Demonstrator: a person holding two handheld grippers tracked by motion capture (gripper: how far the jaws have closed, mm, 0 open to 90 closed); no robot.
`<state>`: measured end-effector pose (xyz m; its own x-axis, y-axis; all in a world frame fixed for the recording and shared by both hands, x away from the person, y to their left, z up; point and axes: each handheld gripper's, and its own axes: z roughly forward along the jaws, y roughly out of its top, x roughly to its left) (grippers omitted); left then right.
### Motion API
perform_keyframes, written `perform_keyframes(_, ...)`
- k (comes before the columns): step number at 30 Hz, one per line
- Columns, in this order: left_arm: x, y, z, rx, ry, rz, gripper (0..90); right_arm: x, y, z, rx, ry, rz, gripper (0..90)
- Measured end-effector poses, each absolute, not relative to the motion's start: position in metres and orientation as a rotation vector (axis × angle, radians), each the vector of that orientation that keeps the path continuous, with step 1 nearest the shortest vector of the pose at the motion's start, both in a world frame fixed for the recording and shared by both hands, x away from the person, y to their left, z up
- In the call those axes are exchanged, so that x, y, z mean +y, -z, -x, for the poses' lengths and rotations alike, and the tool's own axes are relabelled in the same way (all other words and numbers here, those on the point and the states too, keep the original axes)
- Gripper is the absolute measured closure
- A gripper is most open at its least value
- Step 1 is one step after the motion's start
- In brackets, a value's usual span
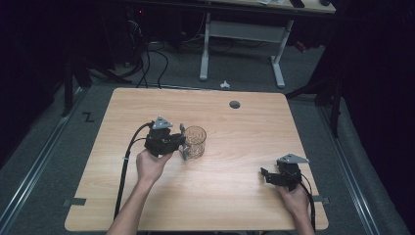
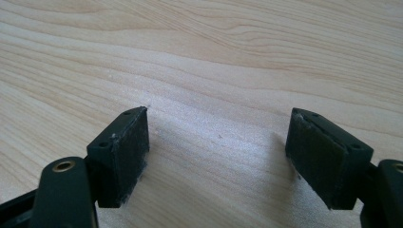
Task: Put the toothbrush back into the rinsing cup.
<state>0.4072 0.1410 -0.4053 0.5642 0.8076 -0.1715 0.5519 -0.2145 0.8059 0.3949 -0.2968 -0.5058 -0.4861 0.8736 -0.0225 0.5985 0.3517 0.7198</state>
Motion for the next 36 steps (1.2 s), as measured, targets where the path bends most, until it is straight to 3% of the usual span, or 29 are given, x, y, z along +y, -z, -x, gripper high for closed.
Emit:
perform_keyframes(5,0.146,0.403,-0.404,1.103,-0.368,-1.871,63.4,-0.297,0.506,-0.395,2.216,-0.925,-1.288,22.7)
perform_keyframes(15,0.160,0.399,-0.396,1.116,-0.405,-1.823,56.8,-0.297,0.506,-0.395,2.216,-0.925,-1.288,22.7)
perform_keyframes(36,0.190,0.390,-0.380,1.137,-0.471,-1.748,51.5,-0.297,0.506,-0.395,2.215,-0.925,-1.289,22.7)
